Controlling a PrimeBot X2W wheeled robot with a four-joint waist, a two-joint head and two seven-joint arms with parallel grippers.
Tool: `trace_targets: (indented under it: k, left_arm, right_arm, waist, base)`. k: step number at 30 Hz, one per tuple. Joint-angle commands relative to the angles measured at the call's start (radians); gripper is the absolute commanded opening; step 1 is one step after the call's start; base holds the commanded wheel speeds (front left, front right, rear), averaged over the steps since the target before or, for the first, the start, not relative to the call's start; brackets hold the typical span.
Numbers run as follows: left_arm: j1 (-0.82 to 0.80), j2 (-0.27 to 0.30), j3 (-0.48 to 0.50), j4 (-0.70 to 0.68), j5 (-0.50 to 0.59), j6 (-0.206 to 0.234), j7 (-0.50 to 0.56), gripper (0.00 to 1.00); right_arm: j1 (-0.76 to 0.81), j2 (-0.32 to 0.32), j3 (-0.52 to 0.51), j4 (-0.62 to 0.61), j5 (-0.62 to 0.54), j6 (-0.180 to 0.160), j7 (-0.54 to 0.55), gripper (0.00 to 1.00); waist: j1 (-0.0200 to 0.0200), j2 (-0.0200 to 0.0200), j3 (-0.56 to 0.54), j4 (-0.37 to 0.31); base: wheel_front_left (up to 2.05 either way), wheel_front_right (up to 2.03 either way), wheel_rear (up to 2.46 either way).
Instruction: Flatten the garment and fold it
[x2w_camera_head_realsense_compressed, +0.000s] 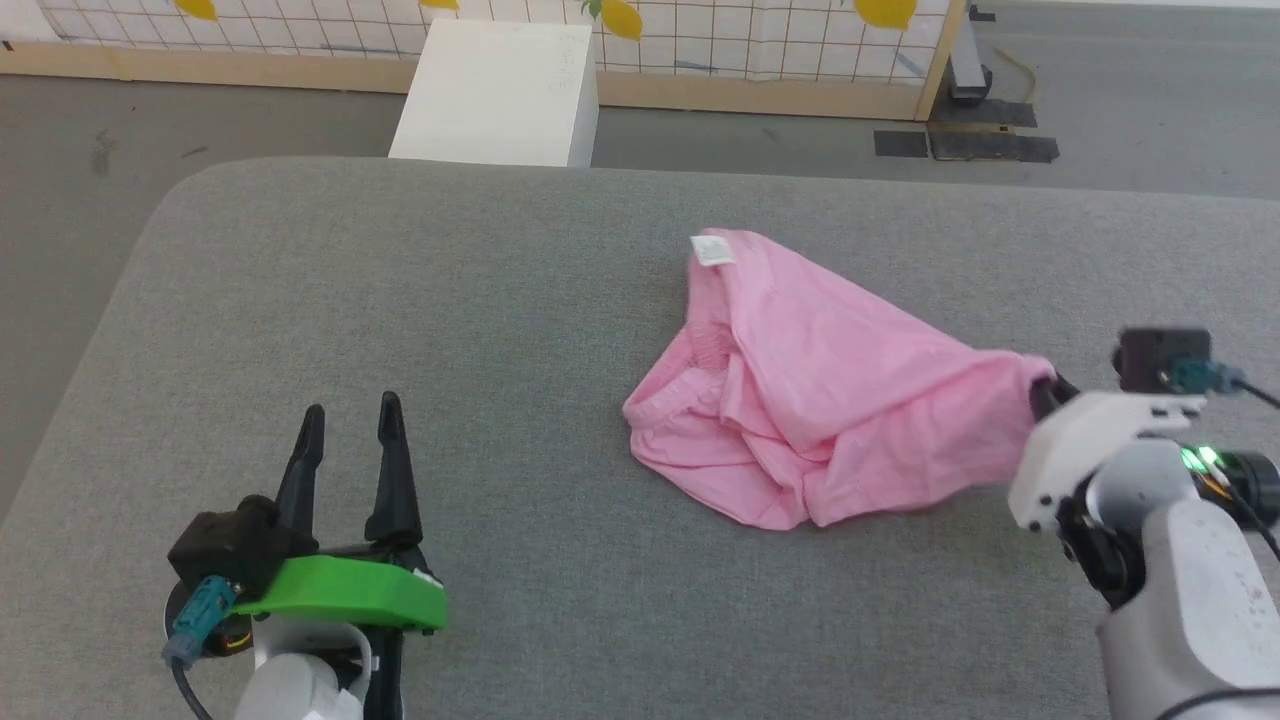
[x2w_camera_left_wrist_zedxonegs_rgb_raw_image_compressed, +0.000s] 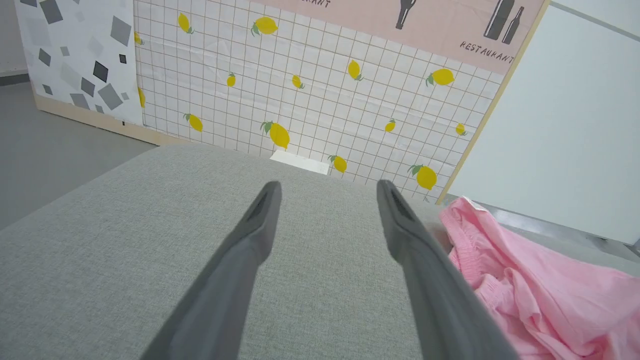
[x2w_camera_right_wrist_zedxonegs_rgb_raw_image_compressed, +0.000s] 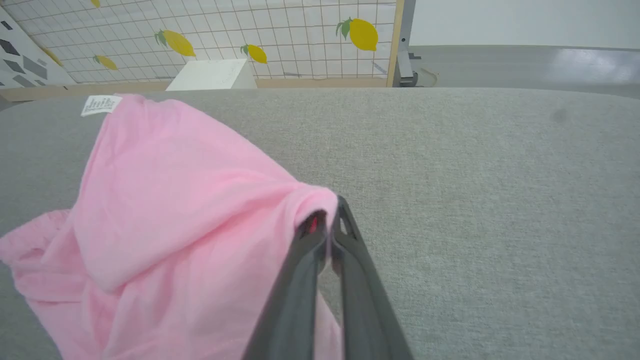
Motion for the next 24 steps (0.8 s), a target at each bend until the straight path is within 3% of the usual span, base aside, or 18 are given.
trace_targets:
  k: [1,6,8,11,17,21,24]
  left_arm:
    - [-0.007,-0.003,-0.002,0.004,0.011,-0.007,-0.004,1.0]
    - [-0.003,-0.003,-0.006,0.008,0.011,-0.009,-0.004,1.0]
    - [0.001,-0.003,-0.007,0.008,0.011,-0.01,-0.004,1.0]
    - [0.008,-0.003,-0.006,0.006,0.01,-0.01,-0.004,1.0]
    - [0.005,-0.003,-0.003,-0.009,0.009,-0.007,-0.004,1.0]
    - [-0.013,-0.003,-0.011,-0.016,0.006,-0.008,-0.004,1.0]
    - [-0.03,-0.003,-0.018,-0.014,0.002,-0.012,-0.004,1.0]
  right_arm:
    - [0.022,0.001,-0.03,0.008,-0.027,-0.002,-0.017,1.0]
    - [0.091,0.001,-0.123,-0.028,-0.101,-0.002,-0.045,1.0]
    - [0.129,0.001,-0.116,-0.076,-0.107,-0.002,-0.056,1.0]
    - [0.197,0.001,-0.025,-0.178,-0.08,-0.002,-0.078,1.0]
    - [0.309,0.001,0.273,-0.356,-0.031,-0.002,-0.059,1.0]
    - [0.289,0.001,0.374,-0.331,-0.079,-0.002,-0.011,1.0]
    - [0.256,0.001,0.375,-0.271,-0.124,-0.002,0.04,1.0]
  waist:
    - [0.0,0.0,-0.001,-0.002]
    - [0.0,0.0,-0.01,-0.01]
    - [0.0,0.0,-0.014,-0.012]
    - [0.0,0.0,-0.019,-0.018]
    - [0.0,0.0,0.0,-0.029]
    - [0.0,0.0,0.024,-0.021]
    - [0.0,0.0,0.043,-0.003]
  base:
    - [0.0,0.0,0.0]
    - [0.0,0.0,0.0]
    - [0.0,0.0,0.0]
    - [0.0,0.0,0.0]
    - [0.0,0.0,0.0]
    - [0.0,0.0,0.0]
    - [0.0,0.0,0.0]
